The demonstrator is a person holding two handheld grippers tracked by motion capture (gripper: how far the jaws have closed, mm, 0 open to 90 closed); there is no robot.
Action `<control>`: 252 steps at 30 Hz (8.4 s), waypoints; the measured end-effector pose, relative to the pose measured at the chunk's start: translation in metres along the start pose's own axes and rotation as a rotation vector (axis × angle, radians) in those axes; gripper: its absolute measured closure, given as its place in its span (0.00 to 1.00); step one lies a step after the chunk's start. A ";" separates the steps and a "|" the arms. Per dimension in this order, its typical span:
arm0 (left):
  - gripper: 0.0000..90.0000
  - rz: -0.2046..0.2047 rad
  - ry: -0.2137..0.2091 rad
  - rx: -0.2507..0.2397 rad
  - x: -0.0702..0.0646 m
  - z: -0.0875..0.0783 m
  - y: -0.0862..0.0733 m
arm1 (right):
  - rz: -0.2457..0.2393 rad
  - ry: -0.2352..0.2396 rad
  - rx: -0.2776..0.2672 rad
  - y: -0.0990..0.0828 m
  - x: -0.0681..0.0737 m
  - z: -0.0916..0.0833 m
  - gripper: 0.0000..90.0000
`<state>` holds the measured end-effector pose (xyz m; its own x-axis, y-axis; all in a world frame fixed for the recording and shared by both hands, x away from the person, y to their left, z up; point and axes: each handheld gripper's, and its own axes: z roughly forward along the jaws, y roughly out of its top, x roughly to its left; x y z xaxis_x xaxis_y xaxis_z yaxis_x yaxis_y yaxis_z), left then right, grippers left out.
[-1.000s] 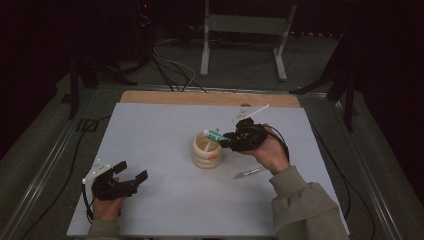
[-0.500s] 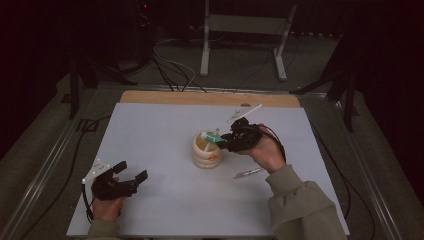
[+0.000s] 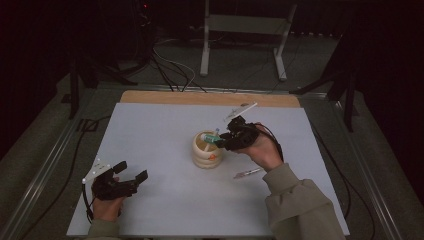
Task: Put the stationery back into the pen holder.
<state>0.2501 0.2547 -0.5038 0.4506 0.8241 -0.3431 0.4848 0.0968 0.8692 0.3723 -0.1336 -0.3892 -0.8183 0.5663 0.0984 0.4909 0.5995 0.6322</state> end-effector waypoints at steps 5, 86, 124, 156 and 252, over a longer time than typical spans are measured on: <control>0.00 0.000 0.000 0.001 0.000 0.000 0.000 | 0.004 -0.002 0.010 0.004 0.000 0.004 0.72; 0.00 -0.002 -0.001 0.006 0.001 0.001 -0.001 | 0.140 -0.107 -0.119 -0.045 -0.040 -0.024 0.00; 0.00 0.002 -0.002 0.008 -0.001 0.002 -0.001 | 0.180 -0.151 -0.082 -0.095 -0.065 -0.036 0.00; 0.00 -0.001 -0.006 0.008 -0.001 0.003 -0.001 | 0.147 -0.110 0.053 -0.147 -0.083 -0.018 0.12; 0.00 -0.003 -0.005 0.018 -0.002 0.004 -0.002 | 0.038 -0.108 0.016 -0.132 -0.027 -0.054 0.90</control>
<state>0.2517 0.2507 -0.5066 0.4530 0.8208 -0.3481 0.4995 0.0897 0.8617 0.3132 -0.2588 -0.4341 -0.7626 0.6458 0.0381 0.5264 0.5852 0.6168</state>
